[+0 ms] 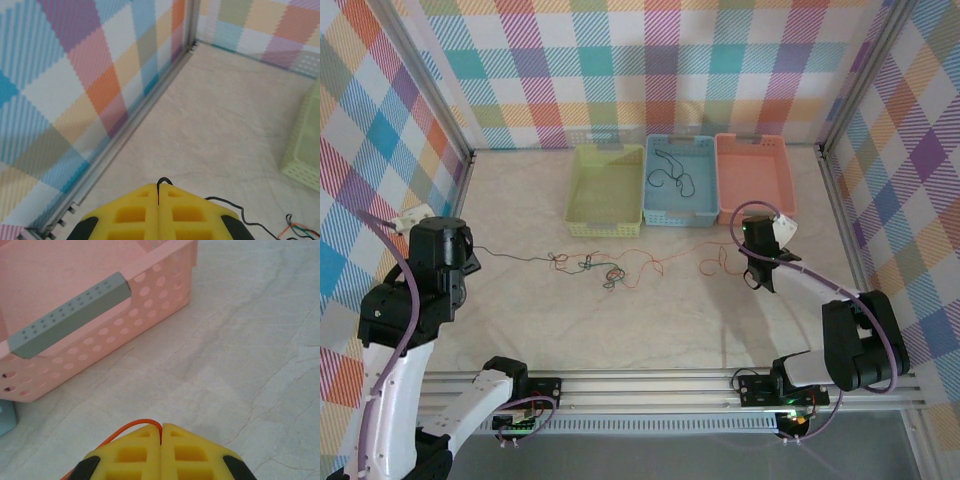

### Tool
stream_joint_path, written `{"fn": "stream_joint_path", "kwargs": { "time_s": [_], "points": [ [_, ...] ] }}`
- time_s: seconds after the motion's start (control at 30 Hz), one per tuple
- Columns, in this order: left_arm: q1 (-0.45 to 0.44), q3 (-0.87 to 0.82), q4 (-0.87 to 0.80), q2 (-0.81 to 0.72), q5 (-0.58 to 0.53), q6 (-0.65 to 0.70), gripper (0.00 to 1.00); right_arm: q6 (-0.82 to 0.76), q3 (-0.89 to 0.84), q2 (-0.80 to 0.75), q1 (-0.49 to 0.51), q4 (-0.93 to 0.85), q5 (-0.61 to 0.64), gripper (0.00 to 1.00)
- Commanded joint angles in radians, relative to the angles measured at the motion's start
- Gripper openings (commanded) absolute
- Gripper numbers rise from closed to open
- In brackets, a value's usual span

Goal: Untangle the cables

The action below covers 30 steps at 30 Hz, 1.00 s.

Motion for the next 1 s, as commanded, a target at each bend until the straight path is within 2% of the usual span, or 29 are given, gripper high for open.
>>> {"fn": "stream_joint_path", "kwargs": {
  "time_s": [0.0, 0.1, 0.2, 0.3, 0.4, 0.47, 0.53, 0.67, 0.8, 0.9, 0.97],
  "points": [
    [0.015, -0.067, 0.047, 0.020, 0.244, 0.009, 0.00, -0.040, -0.022, -0.034, -0.006, 0.086, -0.080, 0.00],
    [0.015, -0.159, 0.095, 0.044, 0.466, -0.006, 0.02, -0.067, -0.040, -0.045, -0.005, 0.143, -0.132, 0.00],
    [0.014, -0.258, 0.146, 0.046, 0.598, -0.017, 0.15, -0.078, -0.043, -0.042, -0.004, 0.164, -0.160, 0.00],
    [0.014, -0.316, 0.188, 0.048, 0.678, -0.025, 0.36, -0.084, -0.043, -0.037, -0.004, 0.177, -0.179, 0.00],
    [-0.001, -0.355, 0.269, 0.049, 0.840, -0.050, 0.45, -0.090, -0.041, -0.032, -0.004, 0.180, -0.189, 0.00],
    [-0.036, -0.368, 0.325, 0.061, 0.911, -0.083, 0.46, -0.091, -0.041, -0.031, -0.004, 0.184, -0.193, 0.00],
    [-0.116, -0.374, 0.367, 0.085, 0.896, -0.116, 0.48, -0.092, -0.039, -0.029, -0.004, 0.185, -0.196, 0.00],
    [-0.337, -0.355, 0.410, 0.185, 0.741, -0.160, 0.52, -0.094, -0.037, -0.023, -0.004, 0.187, -0.205, 0.00],
    [-0.515, -0.311, 0.470, 0.347, 0.623, -0.187, 0.53, -0.093, -0.034, -0.016, -0.003, 0.187, -0.214, 0.00],
    [-0.607, -0.235, 0.479, 0.511, 0.537, -0.178, 0.54, -0.095, -0.034, -0.016, -0.002, 0.188, -0.213, 0.00],
    [-0.637, -0.179, 0.485, 0.619, 0.528, -0.162, 0.54, -0.096, -0.034, -0.015, -0.002, 0.189, -0.216, 0.00]
  ]
}}
